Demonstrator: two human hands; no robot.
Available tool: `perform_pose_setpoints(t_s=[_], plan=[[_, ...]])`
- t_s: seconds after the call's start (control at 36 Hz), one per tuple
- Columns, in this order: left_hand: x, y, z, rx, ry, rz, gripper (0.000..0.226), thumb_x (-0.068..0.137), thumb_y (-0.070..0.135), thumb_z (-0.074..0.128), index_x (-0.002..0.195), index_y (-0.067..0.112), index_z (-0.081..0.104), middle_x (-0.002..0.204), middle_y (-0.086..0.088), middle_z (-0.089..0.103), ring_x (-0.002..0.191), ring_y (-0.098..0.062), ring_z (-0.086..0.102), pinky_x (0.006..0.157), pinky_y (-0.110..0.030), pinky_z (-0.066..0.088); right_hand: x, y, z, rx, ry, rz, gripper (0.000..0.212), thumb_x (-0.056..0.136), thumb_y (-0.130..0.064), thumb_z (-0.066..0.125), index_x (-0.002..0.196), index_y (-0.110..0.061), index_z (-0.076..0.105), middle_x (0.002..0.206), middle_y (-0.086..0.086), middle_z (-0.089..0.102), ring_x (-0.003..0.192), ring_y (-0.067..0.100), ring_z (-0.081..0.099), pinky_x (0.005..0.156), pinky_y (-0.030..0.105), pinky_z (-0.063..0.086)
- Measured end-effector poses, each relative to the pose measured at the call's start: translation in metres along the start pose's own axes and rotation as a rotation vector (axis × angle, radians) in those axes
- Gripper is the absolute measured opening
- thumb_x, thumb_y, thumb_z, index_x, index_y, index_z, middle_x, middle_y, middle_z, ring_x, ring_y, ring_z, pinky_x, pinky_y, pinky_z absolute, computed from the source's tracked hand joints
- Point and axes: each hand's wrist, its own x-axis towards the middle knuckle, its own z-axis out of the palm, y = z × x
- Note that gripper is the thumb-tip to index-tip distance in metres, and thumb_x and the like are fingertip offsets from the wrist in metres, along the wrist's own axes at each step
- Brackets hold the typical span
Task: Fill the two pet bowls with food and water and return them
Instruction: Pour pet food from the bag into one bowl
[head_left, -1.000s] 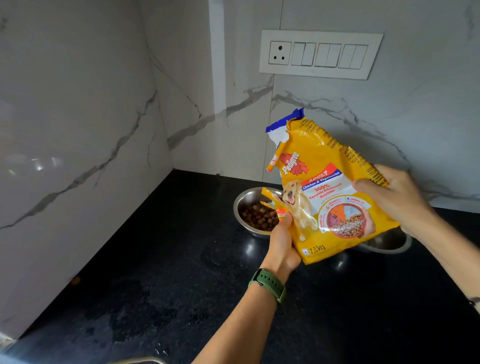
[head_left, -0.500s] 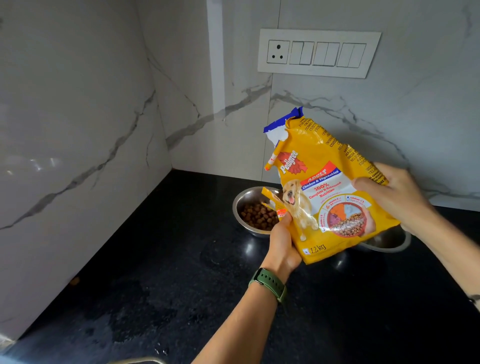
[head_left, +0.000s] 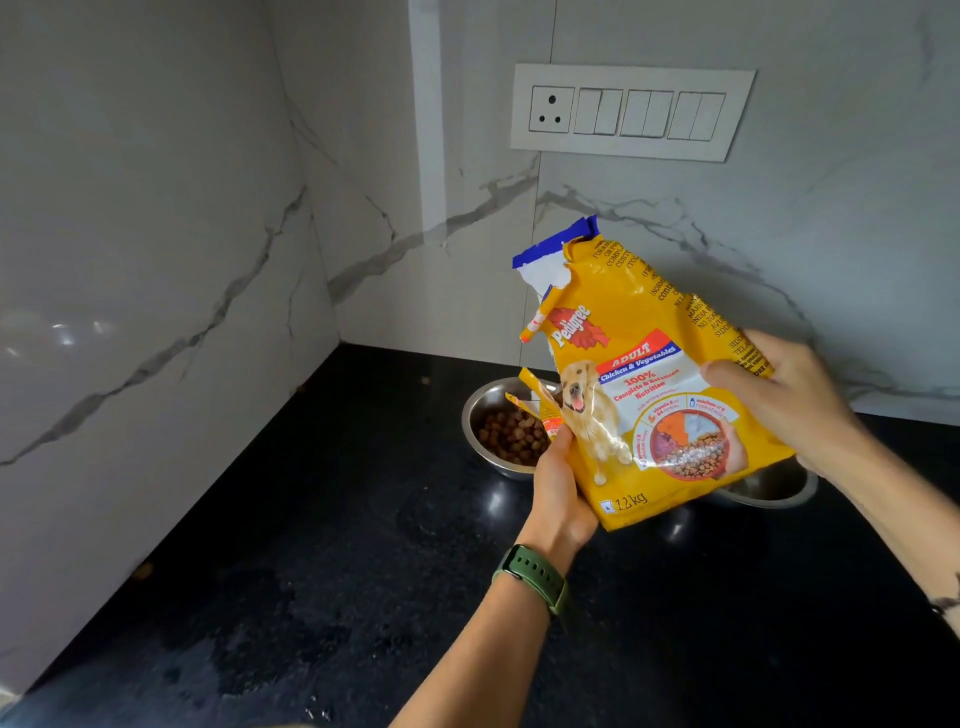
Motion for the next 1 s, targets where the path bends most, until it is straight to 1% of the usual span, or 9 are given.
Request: perform_pose_setpoints(t_s=[0.11, 0.22, 0.33, 0.44, 0.53, 0.67, 0.75, 0.83, 1.0], plan=[[-0.003, -0.002, 0.001, 0.010, -0.002, -0.018, 0.040, 0.097, 0.042, 0.037, 0.104, 0.015, 0.066, 0.099, -0.010, 0.073, 0.091, -0.028, 0.069, 0.091, -0.051, 0.048, 0.000, 0.000, 0.001, -0.021, -0.022, -0.008, 0.013, 0.085, -0.013, 0.061, 0.076, -0.021, 0.066, 0.072, -0.012, 0.073, 0.065, 0.012, 0.070, 0.069, 0.039, 0.057], [-0.003, -0.003, 0.001, -0.013, 0.006, -0.018, 0.041, 0.097, 0.042, 0.038, 0.108, 0.014, 0.065, 0.103, -0.012, 0.072, 0.098, -0.031, 0.066, 0.096, -0.053, 0.045, 0.000, 0.000, 0.003, -0.045, -0.025, -0.008, 0.007, 0.085, -0.012, 0.062, 0.079, -0.015, 0.065, 0.069, -0.013, 0.072, 0.063, 0.013, 0.070, 0.069, 0.039, 0.057], [-0.005, -0.004, 0.002, -0.059, 0.034, -0.043, 0.051, 0.094, 0.053, 0.036, 0.113, 0.015, 0.064, 0.117, -0.015, 0.067, 0.113, -0.035, 0.058, 0.103, -0.056, 0.038, 0.003, 0.001, 0.003, -0.027, 0.001, 0.001, 0.003, 0.082, -0.013, 0.063, 0.081, -0.014, 0.066, 0.072, -0.008, 0.073, 0.067, 0.019, 0.070, 0.070, 0.043, 0.057], [-0.007, -0.001, 0.006, -0.099, 0.101, -0.043, 0.050, 0.097, 0.050, 0.031, 0.103, 0.014, 0.065, 0.100, -0.015, 0.070, 0.098, -0.034, 0.062, 0.091, -0.053, 0.045, 0.006, 0.000, 0.004, -0.029, -0.012, 0.004, 0.006, 0.082, -0.011, 0.062, 0.080, -0.015, 0.065, 0.069, -0.011, 0.072, 0.065, 0.017, 0.069, 0.071, 0.042, 0.056], [-0.009, 0.001, 0.008, -0.131, 0.119, -0.063, 0.045, 0.098, 0.044, 0.031, 0.102, 0.014, 0.064, 0.099, -0.016, 0.069, 0.094, -0.034, 0.062, 0.084, -0.052, 0.047, 0.009, -0.001, 0.005, -0.020, 0.004, -0.011, 0.007, 0.080, -0.013, 0.063, 0.081, -0.019, 0.065, 0.070, -0.008, 0.072, 0.065, 0.019, 0.069, 0.071, 0.043, 0.056], [-0.007, 0.006, 0.009, -0.161, 0.165, -0.088, 0.040, 0.098, 0.036, 0.031, 0.101, 0.011, 0.063, 0.105, -0.018, 0.065, 0.096, -0.036, 0.060, 0.086, -0.053, 0.044, 0.012, -0.001, 0.003, -0.042, -0.019, -0.003, 0.015, 0.084, -0.012, 0.061, 0.079, -0.024, 0.067, 0.069, -0.013, 0.073, 0.063, 0.012, 0.070, 0.069, 0.039, 0.057], [-0.010, 0.008, 0.014, -0.166, 0.168, -0.088, 0.040, 0.098, 0.037, 0.032, 0.096, 0.011, 0.063, 0.100, -0.018, 0.066, 0.093, -0.036, 0.060, 0.082, -0.052, 0.045, 0.014, -0.004, 0.002, -0.022, 0.001, 0.005, 0.021, 0.084, -0.011, 0.061, 0.070, -0.026, 0.067, 0.065, -0.014, 0.072, 0.057, 0.008, 0.068, 0.063, 0.033, 0.054], [-0.008, 0.012, 0.016, -0.154, 0.177, -0.083, 0.041, 0.097, 0.040, 0.033, 0.095, 0.012, 0.063, 0.096, -0.017, 0.067, 0.091, -0.035, 0.061, 0.080, -0.051, 0.046, 0.015, -0.003, 0.000, 0.000, 0.015, 0.019, 0.019, 0.084, -0.011, 0.061, 0.071, -0.024, 0.067, 0.064, -0.014, 0.071, 0.054, 0.006, 0.067, 0.064, 0.033, 0.054], [-0.006, 0.005, 0.012, -0.161, 0.143, -0.104, 0.047, 0.094, 0.045, 0.036, 0.119, 0.013, 0.060, 0.120, -0.019, 0.063, 0.112, -0.038, 0.057, 0.094, -0.055, 0.044, 0.014, -0.002, 0.001, -0.014, -0.011, 0.034, 0.022, 0.084, -0.010, 0.061, 0.072, -0.027, 0.068, 0.066, -0.013, 0.072, 0.056, 0.008, 0.068, 0.062, 0.032, 0.053]])
